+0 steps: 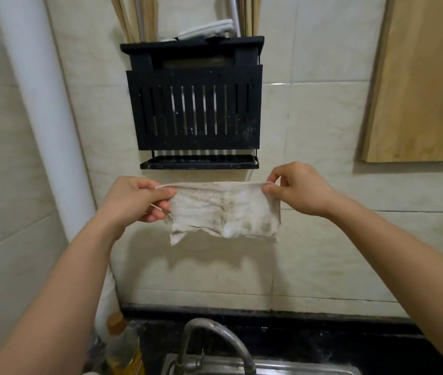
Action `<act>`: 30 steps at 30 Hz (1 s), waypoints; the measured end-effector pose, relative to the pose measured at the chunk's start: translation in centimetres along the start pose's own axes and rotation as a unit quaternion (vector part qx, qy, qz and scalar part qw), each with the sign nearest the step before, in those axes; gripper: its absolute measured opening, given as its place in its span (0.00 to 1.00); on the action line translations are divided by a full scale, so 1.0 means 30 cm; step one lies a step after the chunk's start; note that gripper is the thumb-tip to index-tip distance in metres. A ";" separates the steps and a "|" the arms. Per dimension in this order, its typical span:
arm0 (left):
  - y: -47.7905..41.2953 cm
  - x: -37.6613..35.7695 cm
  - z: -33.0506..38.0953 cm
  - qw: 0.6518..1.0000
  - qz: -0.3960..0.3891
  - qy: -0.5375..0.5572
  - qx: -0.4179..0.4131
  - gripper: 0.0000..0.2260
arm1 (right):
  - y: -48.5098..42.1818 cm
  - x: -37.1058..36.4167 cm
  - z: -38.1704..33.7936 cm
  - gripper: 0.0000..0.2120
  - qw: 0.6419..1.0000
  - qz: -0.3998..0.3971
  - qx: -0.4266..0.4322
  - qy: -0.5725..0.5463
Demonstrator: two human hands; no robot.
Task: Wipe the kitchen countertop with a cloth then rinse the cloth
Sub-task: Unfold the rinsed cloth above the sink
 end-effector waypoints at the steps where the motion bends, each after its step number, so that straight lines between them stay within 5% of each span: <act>1: -0.005 0.007 0.011 1.000 0.013 0.018 -0.015 0.06 | -0.008 0.016 -0.003 0.08 0.999 0.022 -0.015 -0.033; 8: -0.089 -0.017 0.075 0.973 0.144 0.126 -0.127 0.04 | -0.065 0.041 -0.068 0.04 0.952 0.207 -0.091 -0.206; 11: -0.143 -0.025 0.063 0.958 0.202 0.142 -0.147 0.05 | -0.092 0.027 -0.096 0.05 0.940 0.226 -0.110 -0.229; 14: -0.173 -0.023 0.055 0.951 0.242 0.075 -0.180 0.03 | -0.103 -0.020 -0.129 0.16 0.960 0.199 -0.067 -0.185; 17: -0.170 -0.046 0.054 0.951 0.212 0.005 -0.226 0.11 | -0.091 -0.068 -0.161 0.23 0.981 0.174 0.020 -0.088; 20: -0.147 -0.079 0.044 0.935 0.154 -0.121 -0.296 0.11 | -0.078 -0.105 -0.184 0.18 0.977 0.180 0.100 0.056; 24: -0.171 -0.097 -0.014 0.893 0.089 -0.329 -0.295 0.14 | -0.108 -0.164 -0.154 0.27 0.967 0.115 0.100 0.205; 30: -0.237 -0.112 -0.005 0.852 0.061 -0.439 -0.277 0.21 | -0.173 -0.157 -0.121 0.25 0.971 0.062 0.067 0.222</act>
Point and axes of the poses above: each hand's wrist, its own y-axis away from the middle knuckle, its own x-axis out of the back of the hand, z = x × y, the point moved 5 cm from there along -y, towards the middle knuckle, and after that the axes turned 10 degrees about y, right-handed, at the moved point
